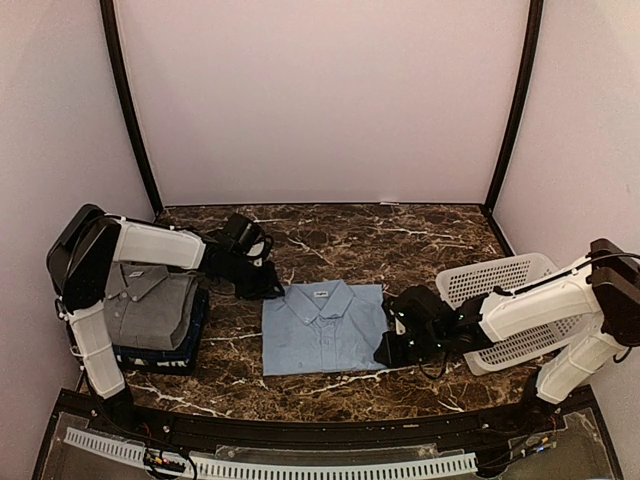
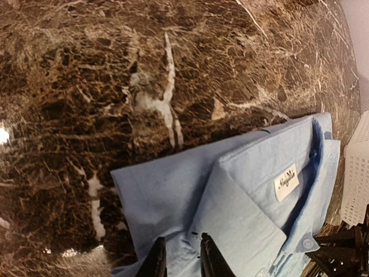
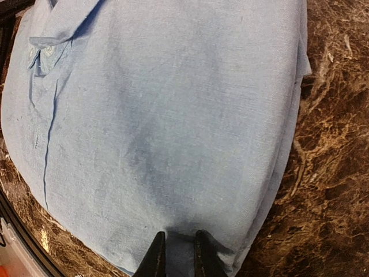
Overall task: Fold and stack the long sleeve shirts
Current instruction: Rotate the square-folded shirt at the center of the board.
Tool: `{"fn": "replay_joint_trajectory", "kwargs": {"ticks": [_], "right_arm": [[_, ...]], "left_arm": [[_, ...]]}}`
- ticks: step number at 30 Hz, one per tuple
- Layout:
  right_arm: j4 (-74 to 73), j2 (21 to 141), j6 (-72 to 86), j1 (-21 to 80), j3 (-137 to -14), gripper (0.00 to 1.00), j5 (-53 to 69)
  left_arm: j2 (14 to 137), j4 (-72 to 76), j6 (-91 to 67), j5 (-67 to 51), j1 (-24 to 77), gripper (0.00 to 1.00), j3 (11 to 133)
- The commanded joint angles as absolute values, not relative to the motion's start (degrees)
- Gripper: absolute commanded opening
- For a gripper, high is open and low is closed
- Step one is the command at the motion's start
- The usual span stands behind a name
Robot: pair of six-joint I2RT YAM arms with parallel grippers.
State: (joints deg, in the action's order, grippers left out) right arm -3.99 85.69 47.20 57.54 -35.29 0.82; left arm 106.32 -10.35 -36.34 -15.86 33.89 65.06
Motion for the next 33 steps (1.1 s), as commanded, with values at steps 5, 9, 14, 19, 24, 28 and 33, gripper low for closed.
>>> {"fn": "replay_joint_trajectory", "kwargs": {"ticks": [5,9,14,19,24,28,33], "right_arm": [[-3.91,87.19,48.52,58.54,-32.95,0.15,1.91],[-8.31,84.00,47.71,58.54,-35.37,0.18,-0.63],[-12.94,81.35,43.12,55.14,-41.65,0.29,-4.82],[-11.87,83.78,37.67,48.04,-46.79,0.29,-3.50],[-10.60,89.09,32.92,42.78,-51.43,0.28,-1.49],[-10.59,93.31,30.98,40.96,-54.40,0.27,-0.60],[-9.27,96.24,30.52,39.44,-54.71,0.26,-0.22]], "left_arm": [[112.34,-8.38,-34.82,-18.51,31.65,0.19,68.28],[114.33,-8.80,-34.71,-18.56,31.56,0.18,67.89],[114.35,-9.18,-34.21,-18.36,31.21,0.18,67.42],[114.35,-9.62,-33.66,-18.60,31.20,0.17,67.65],[114.37,-9.92,-33.19,-18.53,31.20,0.17,67.85],[114.35,-10.32,-32.98,-18.58,31.20,0.17,68.22],[114.35,-10.66,-32.72,-18.54,31.18,0.17,68.46]]}}
